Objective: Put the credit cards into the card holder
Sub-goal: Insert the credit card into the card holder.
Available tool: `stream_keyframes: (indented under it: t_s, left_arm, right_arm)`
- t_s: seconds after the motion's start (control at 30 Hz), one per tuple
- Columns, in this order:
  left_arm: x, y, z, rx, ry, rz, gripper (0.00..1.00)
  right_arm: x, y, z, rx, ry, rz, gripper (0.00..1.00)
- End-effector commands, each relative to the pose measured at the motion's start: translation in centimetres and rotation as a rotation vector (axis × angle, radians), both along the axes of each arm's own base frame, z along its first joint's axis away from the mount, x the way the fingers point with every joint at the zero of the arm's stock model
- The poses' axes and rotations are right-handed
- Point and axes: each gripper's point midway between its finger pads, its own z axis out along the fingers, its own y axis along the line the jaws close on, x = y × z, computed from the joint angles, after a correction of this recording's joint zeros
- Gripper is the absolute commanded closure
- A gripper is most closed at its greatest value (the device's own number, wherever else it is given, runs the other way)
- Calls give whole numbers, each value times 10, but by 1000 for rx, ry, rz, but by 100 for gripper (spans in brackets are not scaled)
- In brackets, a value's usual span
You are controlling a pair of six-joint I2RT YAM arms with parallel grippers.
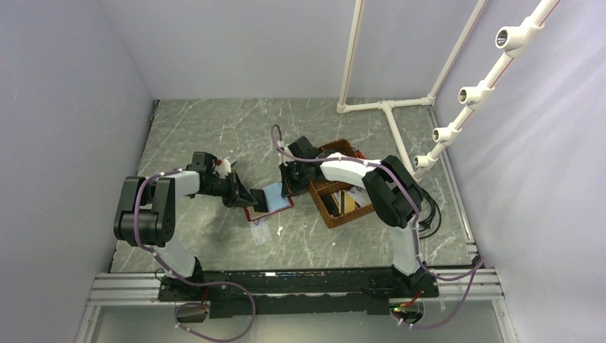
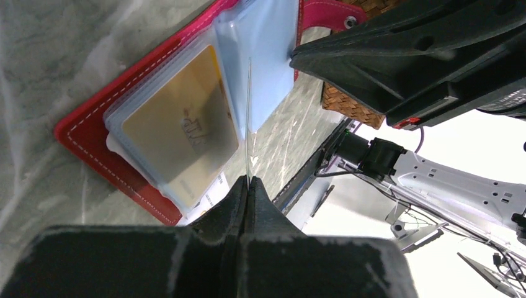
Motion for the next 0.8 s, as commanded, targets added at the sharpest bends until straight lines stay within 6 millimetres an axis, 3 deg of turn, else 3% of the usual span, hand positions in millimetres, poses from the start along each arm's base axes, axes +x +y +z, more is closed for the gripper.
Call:
stream_keyframes:
  t_s: [0.0,0.77]
  left_arm:
    - [6,-6,7,-64,-39,-20,100]
    - [4,-7,-8,-76,43,-12,100]
  right_arm:
    - [8,-1,-8,-14,-26,9,100]
    - [7,-4,-12,-25,-28,11,100]
